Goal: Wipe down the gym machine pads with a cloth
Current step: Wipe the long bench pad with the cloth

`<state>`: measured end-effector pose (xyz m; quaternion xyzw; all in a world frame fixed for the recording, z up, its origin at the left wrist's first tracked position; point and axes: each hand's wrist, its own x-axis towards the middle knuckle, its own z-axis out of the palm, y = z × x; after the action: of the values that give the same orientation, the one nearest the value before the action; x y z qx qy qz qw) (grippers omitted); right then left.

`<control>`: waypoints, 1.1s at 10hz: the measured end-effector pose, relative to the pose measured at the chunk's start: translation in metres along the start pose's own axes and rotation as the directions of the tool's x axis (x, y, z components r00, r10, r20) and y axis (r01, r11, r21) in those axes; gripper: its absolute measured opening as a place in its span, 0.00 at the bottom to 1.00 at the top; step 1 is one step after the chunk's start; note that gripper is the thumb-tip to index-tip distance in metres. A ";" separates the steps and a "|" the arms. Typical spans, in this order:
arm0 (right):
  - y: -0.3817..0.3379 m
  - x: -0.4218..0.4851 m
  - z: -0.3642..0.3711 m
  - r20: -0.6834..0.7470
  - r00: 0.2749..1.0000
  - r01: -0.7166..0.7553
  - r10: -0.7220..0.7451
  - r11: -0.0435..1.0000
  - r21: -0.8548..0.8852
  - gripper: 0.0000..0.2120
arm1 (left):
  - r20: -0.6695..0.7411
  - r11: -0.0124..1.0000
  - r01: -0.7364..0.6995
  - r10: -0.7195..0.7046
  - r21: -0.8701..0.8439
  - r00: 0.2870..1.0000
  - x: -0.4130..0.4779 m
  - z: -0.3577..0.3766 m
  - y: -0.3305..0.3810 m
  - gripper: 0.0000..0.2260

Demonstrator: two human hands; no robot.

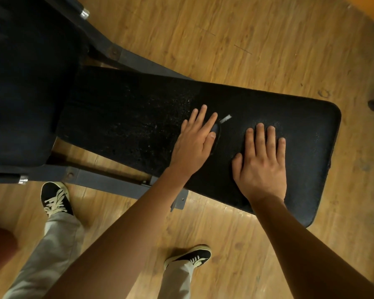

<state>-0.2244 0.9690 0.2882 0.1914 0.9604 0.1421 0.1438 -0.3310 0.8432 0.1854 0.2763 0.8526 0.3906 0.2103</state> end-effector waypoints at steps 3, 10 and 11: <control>0.001 -0.001 0.000 -0.008 1.000 0.011 -0.011 1.000 0.015 0.31 | 0.048 0.992 0.084 -0.089 0.096 0.995 -0.086 0.006 -0.029 0.22; 0.002 0.001 0.004 0.022 1.000 0.009 -0.009 1.000 0.001 0.31 | -0.023 0.998 -0.022 0.023 0.057 0.999 0.098 -0.011 0.010 0.22; 0.002 0.002 0.005 0.004 1.000 0.007 -0.007 1.000 0.010 0.31 | -0.034 0.999 0.009 -0.008 0.037 0.999 0.122 -0.015 0.010 0.22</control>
<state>-0.2241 0.9729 0.2839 0.1890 0.9616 0.1363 0.1451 -0.4291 0.9174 0.1846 0.2700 0.8642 0.3784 0.1924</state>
